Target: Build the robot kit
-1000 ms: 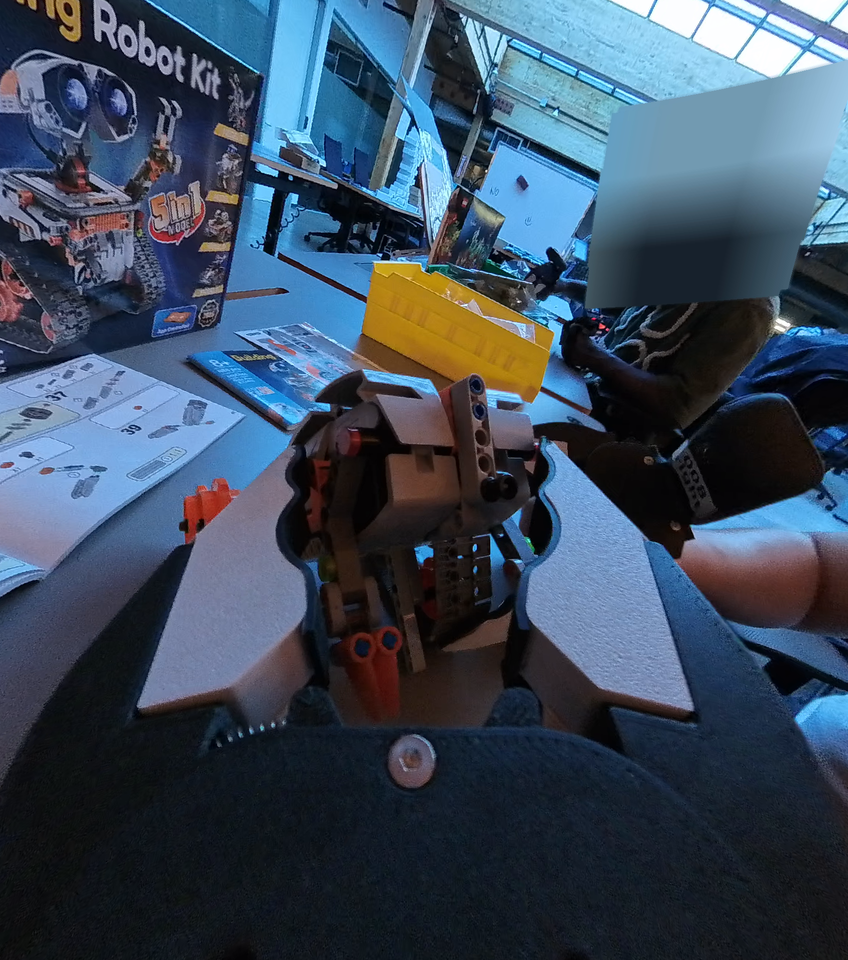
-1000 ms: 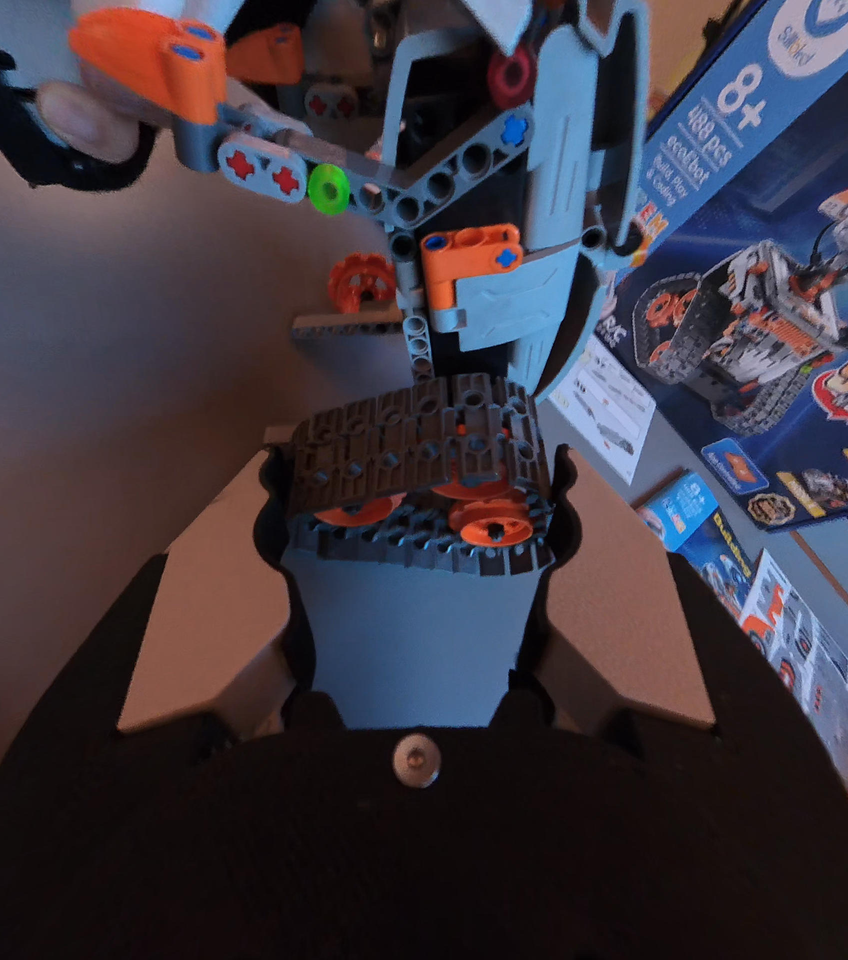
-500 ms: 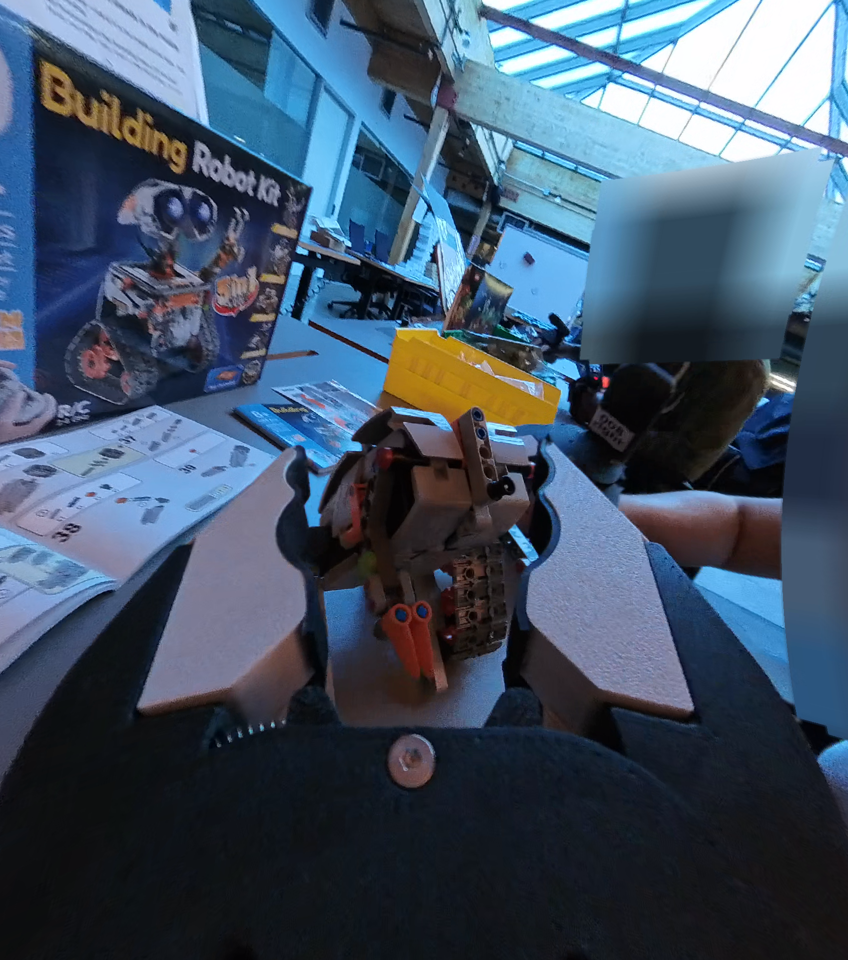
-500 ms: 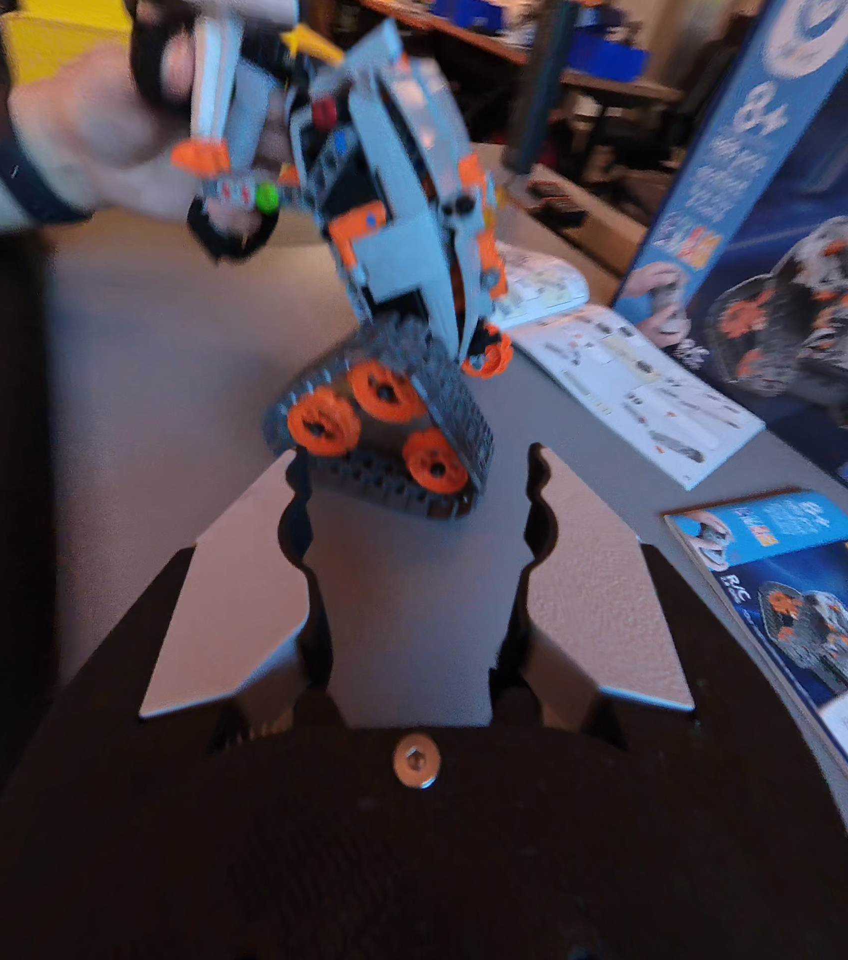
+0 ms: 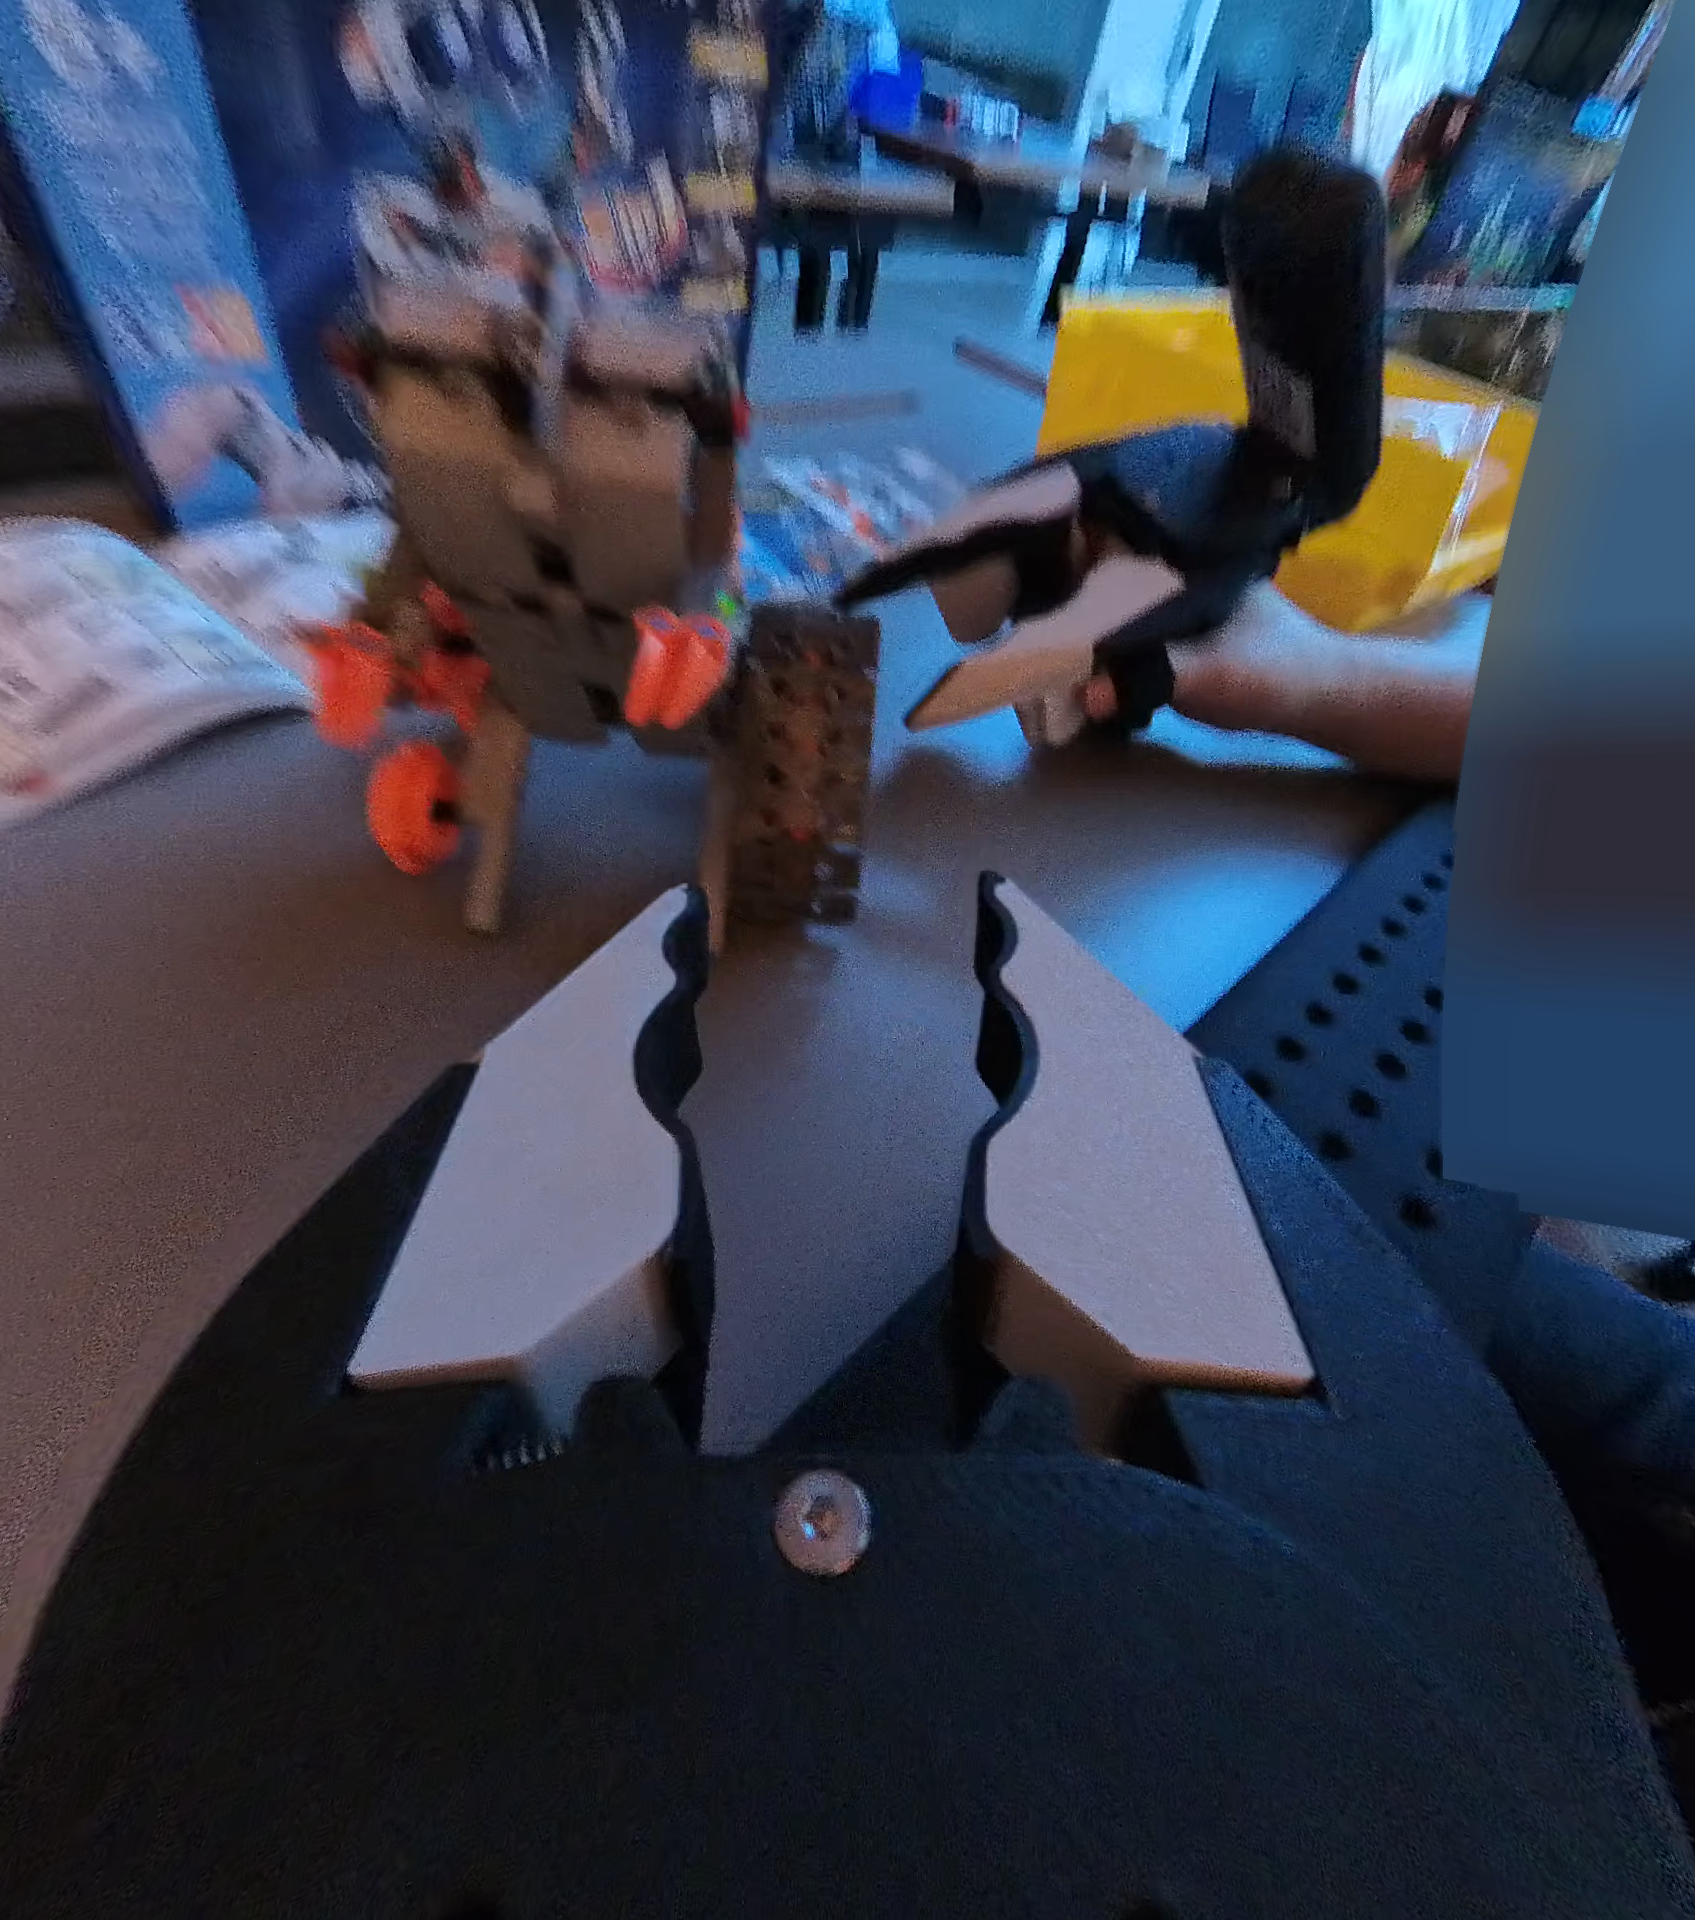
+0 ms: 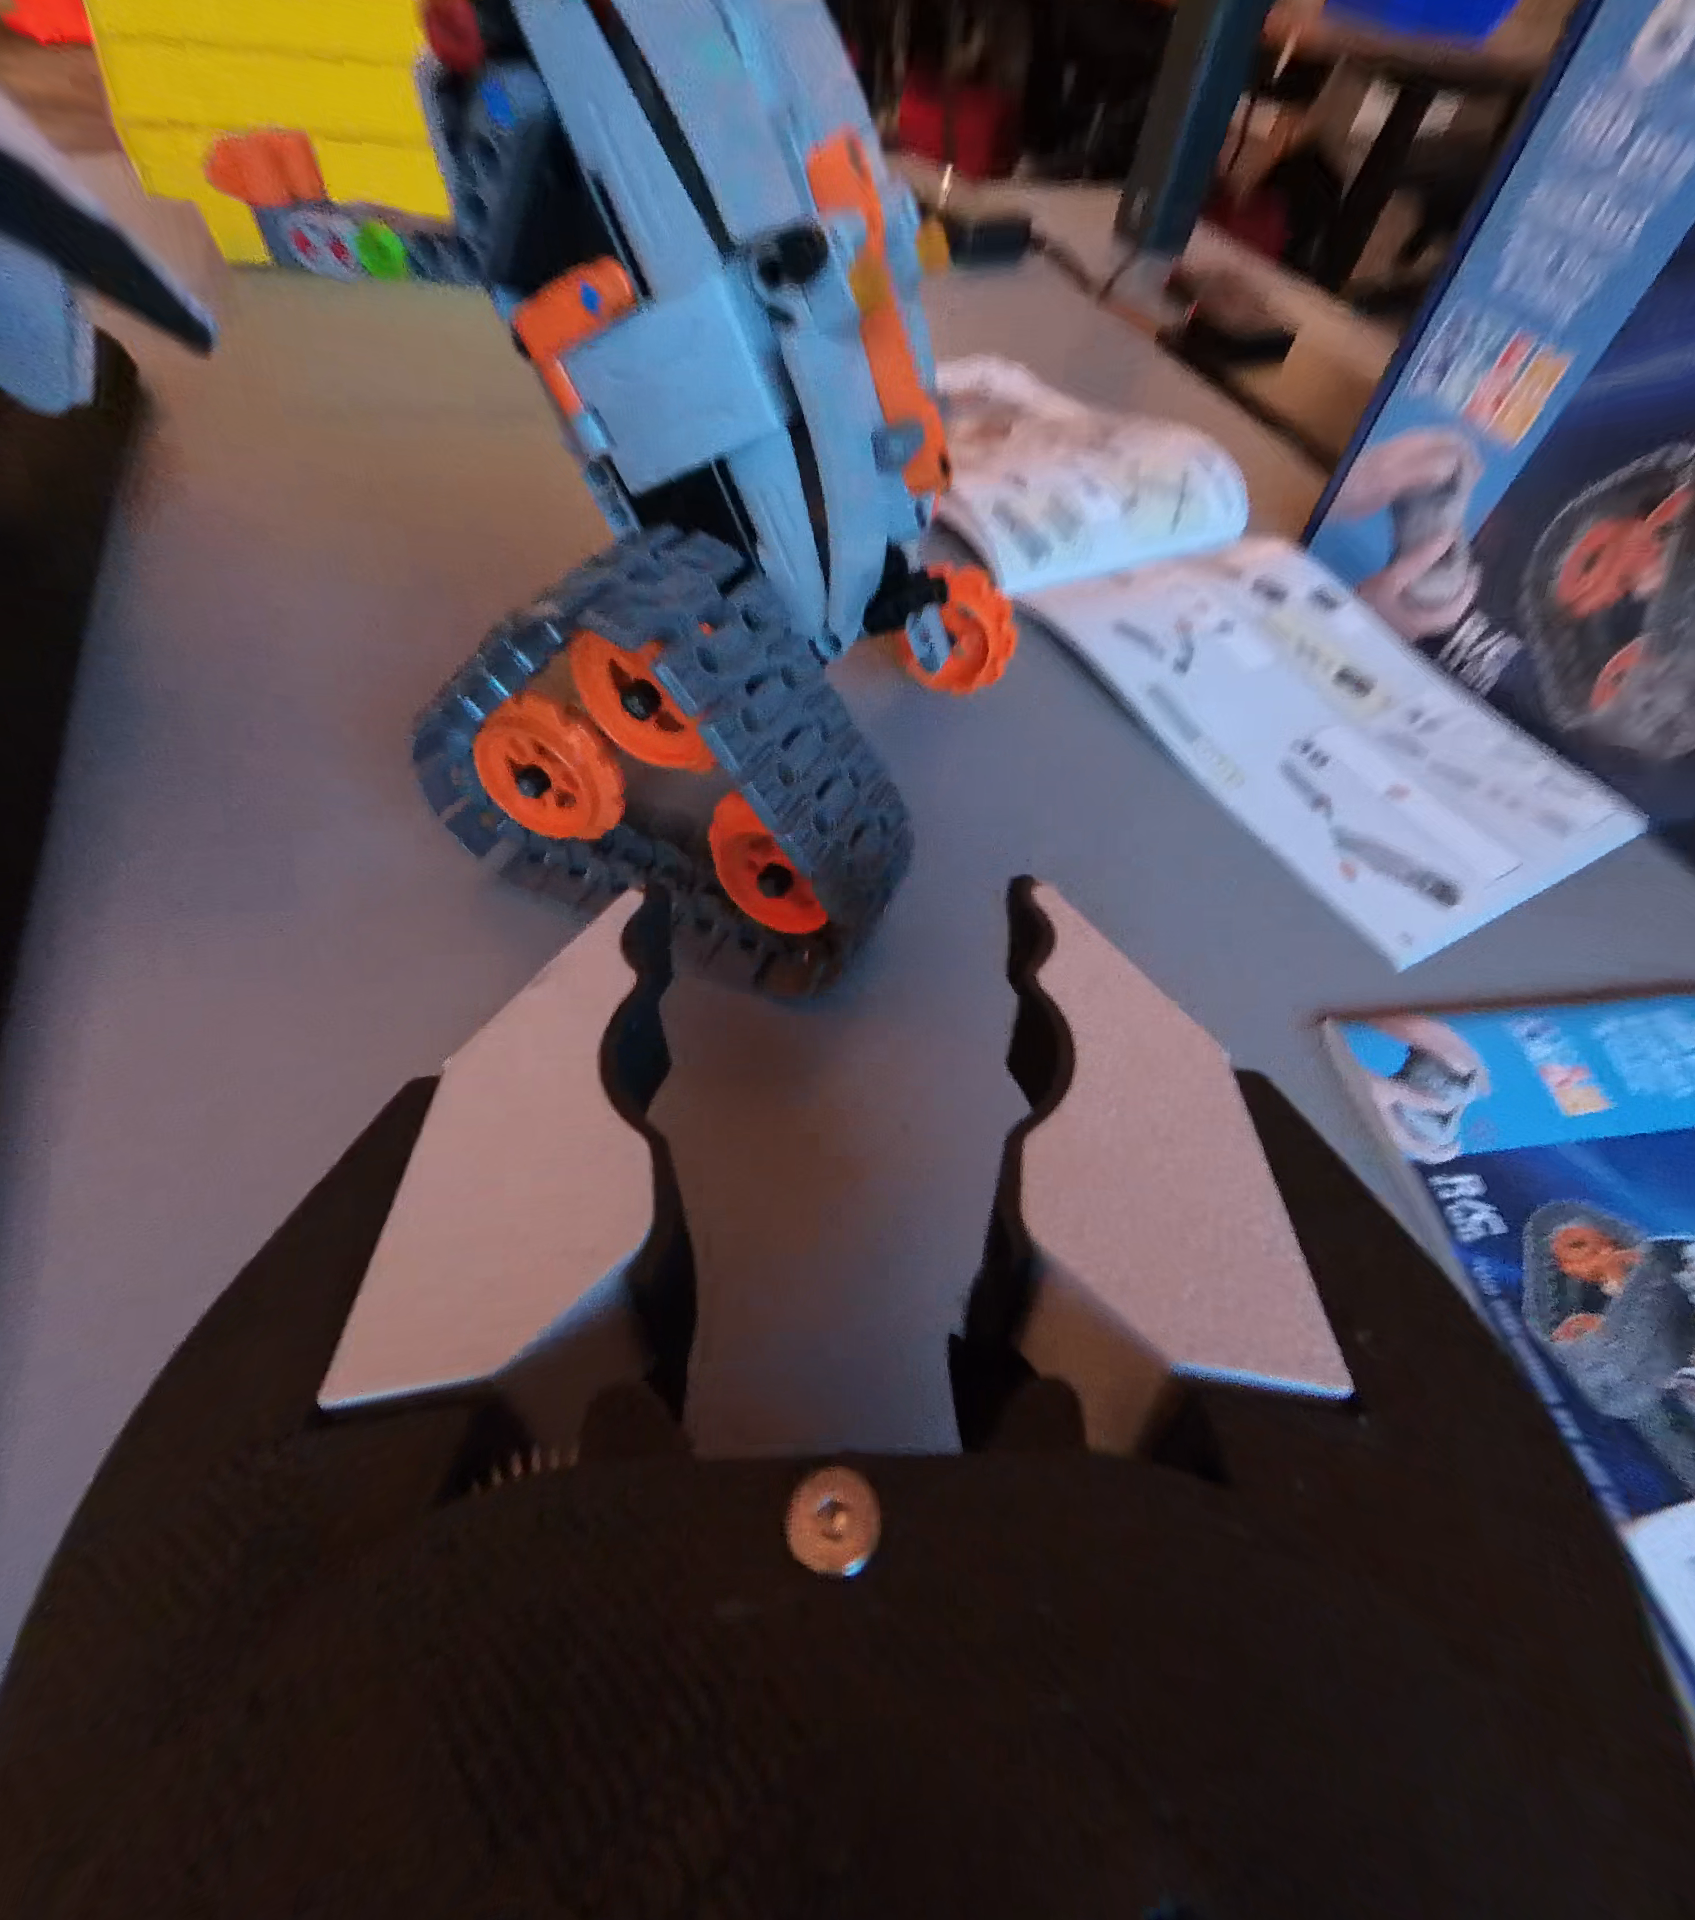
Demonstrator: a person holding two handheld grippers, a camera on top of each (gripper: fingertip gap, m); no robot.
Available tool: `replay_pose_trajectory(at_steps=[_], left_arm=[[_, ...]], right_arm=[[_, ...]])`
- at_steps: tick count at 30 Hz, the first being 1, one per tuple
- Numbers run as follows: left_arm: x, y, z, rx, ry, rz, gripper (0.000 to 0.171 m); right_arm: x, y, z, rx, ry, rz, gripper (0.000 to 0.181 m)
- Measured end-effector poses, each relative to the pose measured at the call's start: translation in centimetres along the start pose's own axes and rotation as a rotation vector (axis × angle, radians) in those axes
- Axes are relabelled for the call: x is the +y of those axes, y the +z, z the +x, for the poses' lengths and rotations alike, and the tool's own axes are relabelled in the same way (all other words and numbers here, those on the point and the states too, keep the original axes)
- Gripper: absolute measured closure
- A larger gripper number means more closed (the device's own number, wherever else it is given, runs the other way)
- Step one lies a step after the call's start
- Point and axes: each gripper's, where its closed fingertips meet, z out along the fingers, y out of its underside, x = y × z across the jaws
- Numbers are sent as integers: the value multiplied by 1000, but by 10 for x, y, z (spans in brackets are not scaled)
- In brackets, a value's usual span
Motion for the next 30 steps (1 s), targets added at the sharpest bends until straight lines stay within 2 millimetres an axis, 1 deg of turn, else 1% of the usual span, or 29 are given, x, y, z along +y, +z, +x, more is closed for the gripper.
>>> replay_pose_trajectory(at_steps=[1, 2, 3, 4, 7, 9, 12, 16, 17, 19, 21, 22, 23, 27, 30], left_arm=[[9, 12, 4, 3, -12, -67, 121], [16, 21, 6, 0, -9, -126, 121], [20, 31, 6, -11, 5, -165, 120], [21, 39, 5, -26, 23, -194, 119], [18, 58, 0, -85, 94, -227, 113], [18, 64, -7, -121, 130, -246, 109], [22, 71, -13, -130, 146, -269, 109], [29, 81, -7, -62, 179, -305, 105], [32, 83, -10, -74, 202, -322, 105], [35, 87, -13, -84, 230, -340, 112], [40, 89, -13, -67, 218, -354, 122], [39, 89, -13, -68, 215, -339, 123], [39, 89, -14, -73, 216, -327, 128], [38, 89, -14, -68, 184, -308, 130], [37, 92, -14, -77, 163, -303, 130]], right_arm=[[5, 3, -2, -35, 31, -39, 115], [11, 6, -2, -58, 59, -74, 117], [15, 7, -1, -61, 86, -102, 118], [18, 7, 0, -67, 105, -117, 118], [15, 5, 3, -58, 125, -92, 126], [14, 4, 4, -57, 136, -82, 129], [18, 6, 4, -67, 158, -111, 133], [24, 12, 5, -60, 157, -161, 135], [26, 13, 5, -60, 148, -174, 135], [27, 16, 4, -61, 128, -191, 135], [28, 18, 3, -62, 110, -201, 135], [28, 18, 2, -65, 105, -204, 135], [28, 19, 1, -70, 101, -208, 135], [27, 20, 0, -76, 98, -203, 141], [26, 22, -2, -93, 99, -207, 149]])
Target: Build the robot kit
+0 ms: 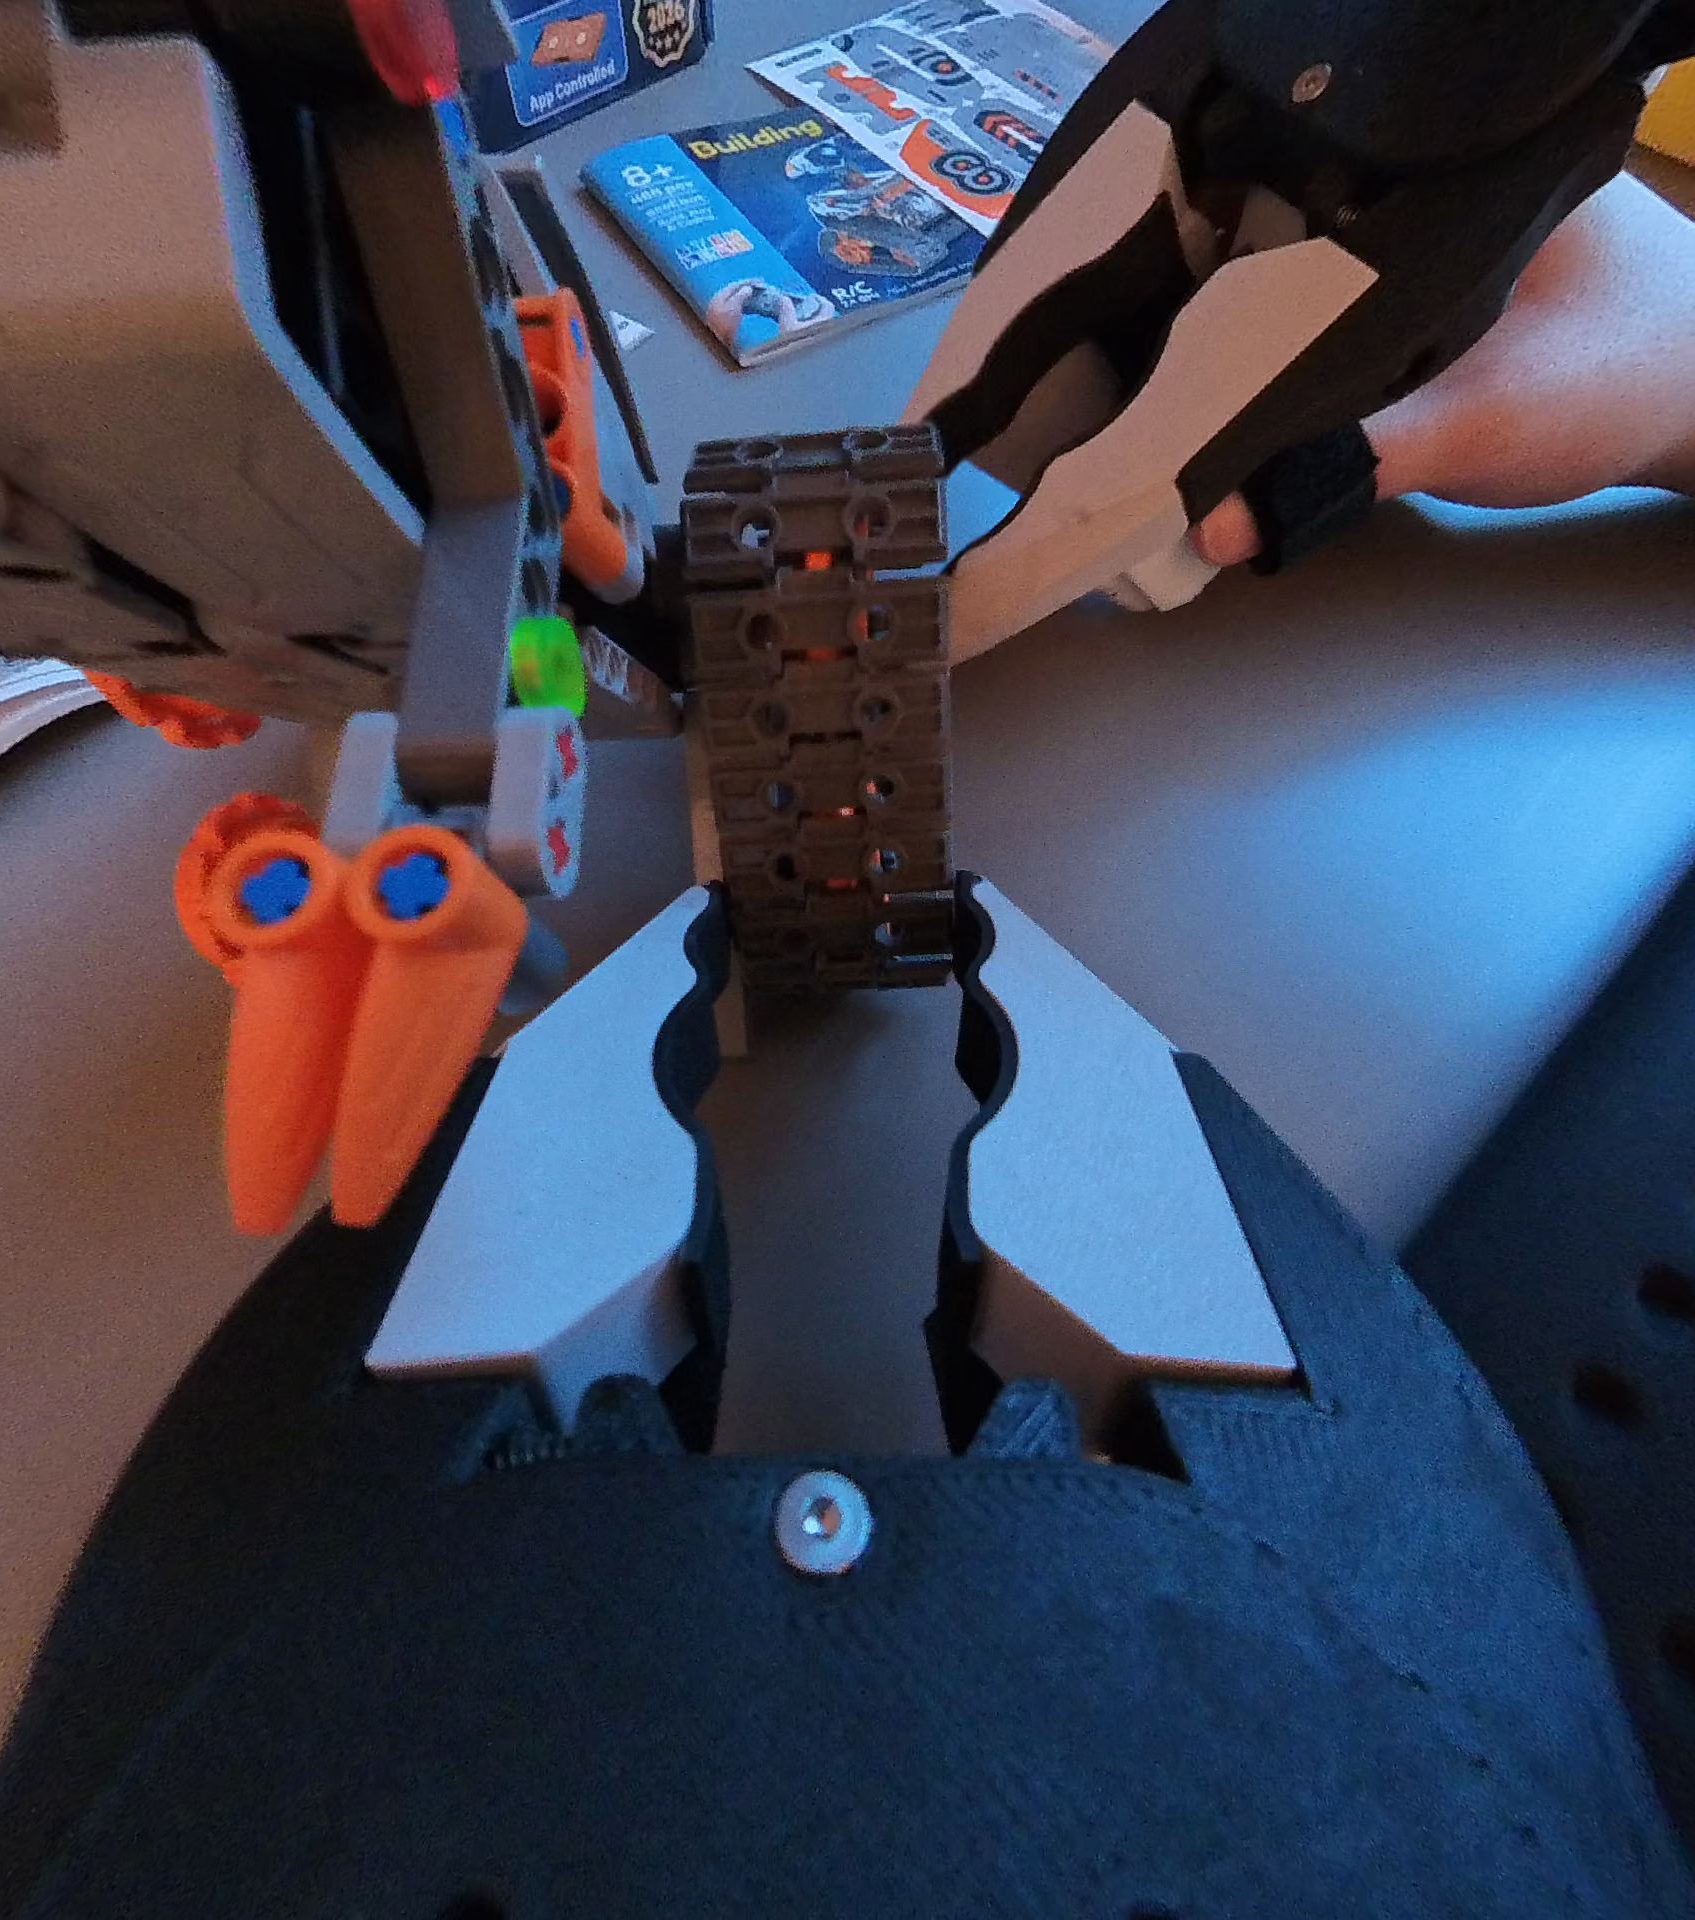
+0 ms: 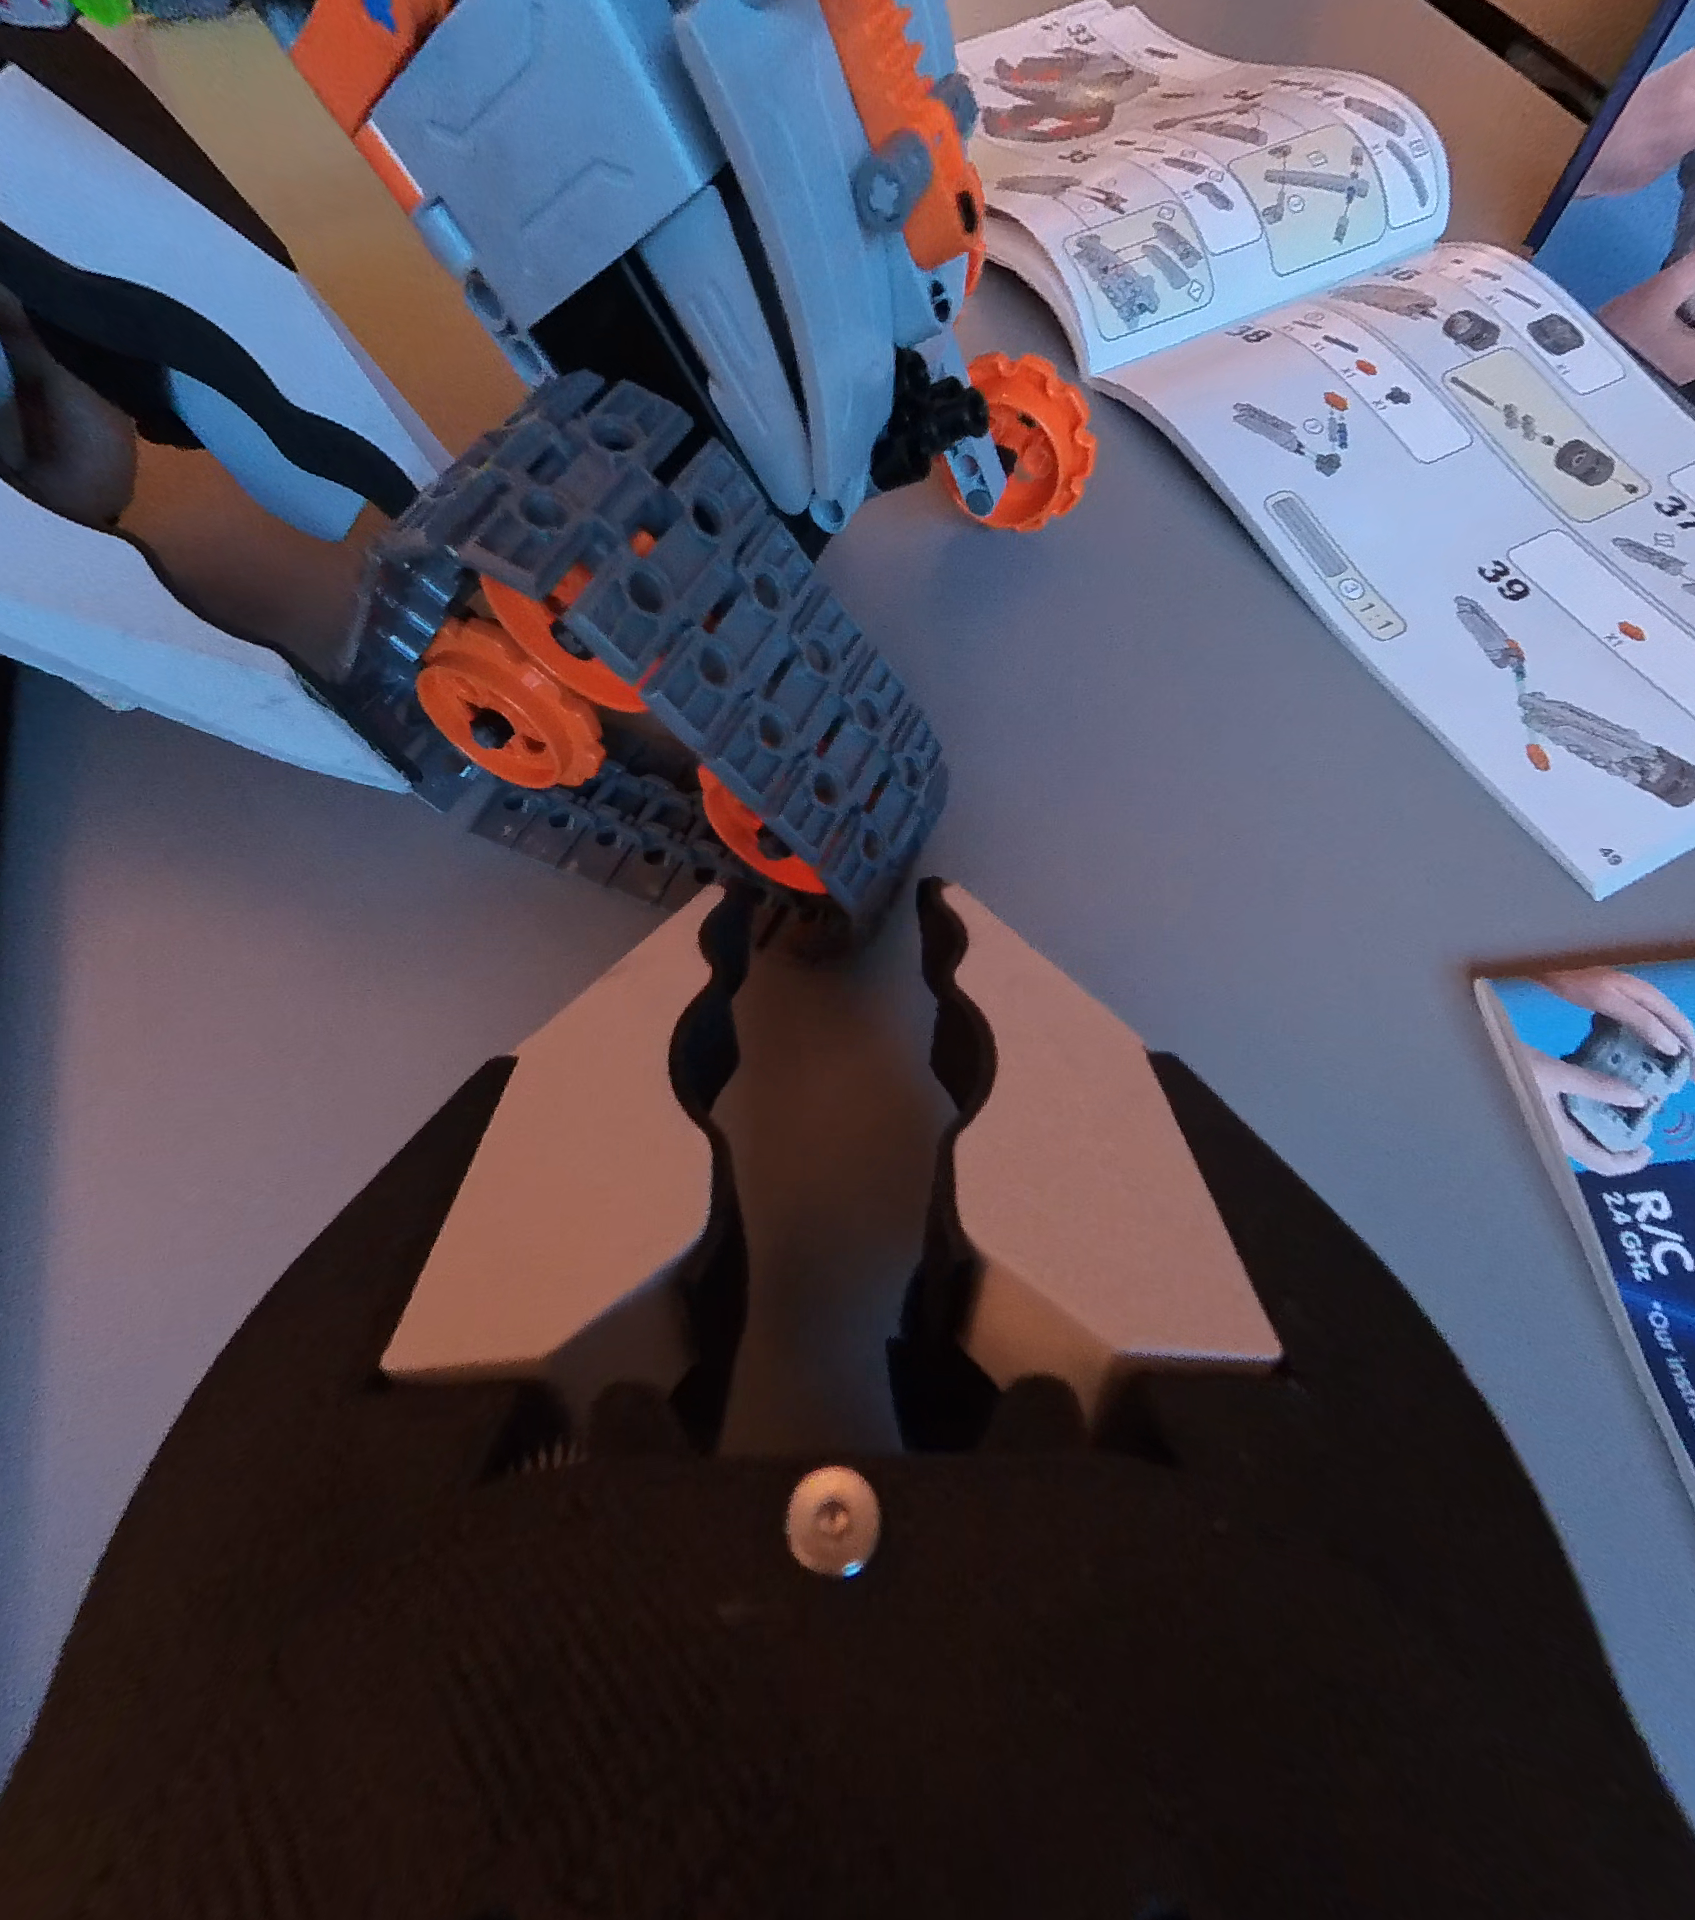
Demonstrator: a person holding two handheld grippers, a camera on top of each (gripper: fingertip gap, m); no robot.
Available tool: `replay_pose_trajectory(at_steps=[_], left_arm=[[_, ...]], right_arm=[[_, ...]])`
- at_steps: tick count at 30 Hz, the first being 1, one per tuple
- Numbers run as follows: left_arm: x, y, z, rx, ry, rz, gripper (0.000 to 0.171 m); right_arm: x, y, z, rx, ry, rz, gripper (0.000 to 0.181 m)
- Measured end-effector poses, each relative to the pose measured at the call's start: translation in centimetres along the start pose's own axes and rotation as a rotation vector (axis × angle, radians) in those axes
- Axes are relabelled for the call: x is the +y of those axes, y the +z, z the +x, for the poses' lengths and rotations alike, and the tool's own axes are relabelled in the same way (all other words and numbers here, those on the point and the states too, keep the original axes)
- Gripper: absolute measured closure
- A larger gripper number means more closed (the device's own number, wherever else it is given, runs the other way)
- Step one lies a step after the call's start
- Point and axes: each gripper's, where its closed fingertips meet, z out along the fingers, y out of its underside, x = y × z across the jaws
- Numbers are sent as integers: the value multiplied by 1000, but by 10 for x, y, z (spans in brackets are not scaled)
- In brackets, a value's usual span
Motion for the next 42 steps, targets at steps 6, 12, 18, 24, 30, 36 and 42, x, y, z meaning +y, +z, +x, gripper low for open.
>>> replay_pose_trajectory(at_steps=[6, 12, 18, 24, 30, 36, 42], left_arm=[[0, 2, 0, -30, 8, -3, 130], [0, 1, 0, -30, -1, -7, 131], [-1, 3, 0, -33, 3, 5, 130], [0, 4, -2, -72, 29, -4, 129], [2, 6, -3, -127, 86, -40, 130], [2, 5, -4, -127, 97, -32, 129], [3, 5, -3, -154, 126, -34, 129]], right_arm=[[1, 2, 2, 18, -10, -15, 154], [4, 3, 8, 10, 47, -33, 155], [-3, 8, 4, 3, -30, -4, 139], [2, 16, 8, 44, -101, -64, 135], [2, 14, 7, 38, -73, -62, 137], [3, 13, 1, -9, -108, -58, 128], [3, 13, 3, -3, -111, -60, 129]])
